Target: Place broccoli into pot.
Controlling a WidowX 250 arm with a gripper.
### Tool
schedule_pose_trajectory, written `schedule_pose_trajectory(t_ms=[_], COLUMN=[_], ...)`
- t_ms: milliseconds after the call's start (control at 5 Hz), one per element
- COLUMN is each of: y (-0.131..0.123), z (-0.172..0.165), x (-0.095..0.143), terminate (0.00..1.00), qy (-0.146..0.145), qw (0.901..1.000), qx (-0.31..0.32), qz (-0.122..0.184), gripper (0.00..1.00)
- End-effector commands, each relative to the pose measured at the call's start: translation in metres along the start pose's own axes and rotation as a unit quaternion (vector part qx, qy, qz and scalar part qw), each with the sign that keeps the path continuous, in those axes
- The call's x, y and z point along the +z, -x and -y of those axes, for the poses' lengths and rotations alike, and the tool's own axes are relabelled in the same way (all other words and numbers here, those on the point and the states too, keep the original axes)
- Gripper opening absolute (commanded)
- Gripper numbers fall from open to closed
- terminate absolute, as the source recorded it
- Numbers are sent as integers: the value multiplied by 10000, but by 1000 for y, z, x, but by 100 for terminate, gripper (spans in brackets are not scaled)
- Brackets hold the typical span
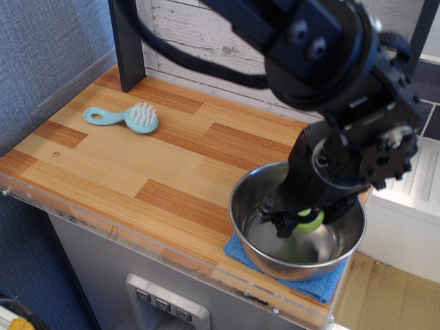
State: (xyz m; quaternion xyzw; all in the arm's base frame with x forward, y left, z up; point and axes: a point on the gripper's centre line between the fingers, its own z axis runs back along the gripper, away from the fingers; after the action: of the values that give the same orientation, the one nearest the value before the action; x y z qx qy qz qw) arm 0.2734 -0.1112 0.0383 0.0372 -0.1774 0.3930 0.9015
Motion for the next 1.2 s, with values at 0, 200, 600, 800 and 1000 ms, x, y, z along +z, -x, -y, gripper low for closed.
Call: schedule_pose_trajectory(t_ms=[0, 200, 600, 800, 1000], y=[3, 0, -7, -20, -33], z=[-4, -4, -17, -13, 0], x=[1, 6, 16, 33, 64], terminate=[0, 0, 0, 0, 0], qy=[115, 73, 153, 284, 328], qw=[9999, 9999, 9999, 9995, 9985], qx=[-65, -97, -77, -10, -54], qz=[-57, -56, 26, 150, 433], gripper=[0, 100, 100, 100, 100])
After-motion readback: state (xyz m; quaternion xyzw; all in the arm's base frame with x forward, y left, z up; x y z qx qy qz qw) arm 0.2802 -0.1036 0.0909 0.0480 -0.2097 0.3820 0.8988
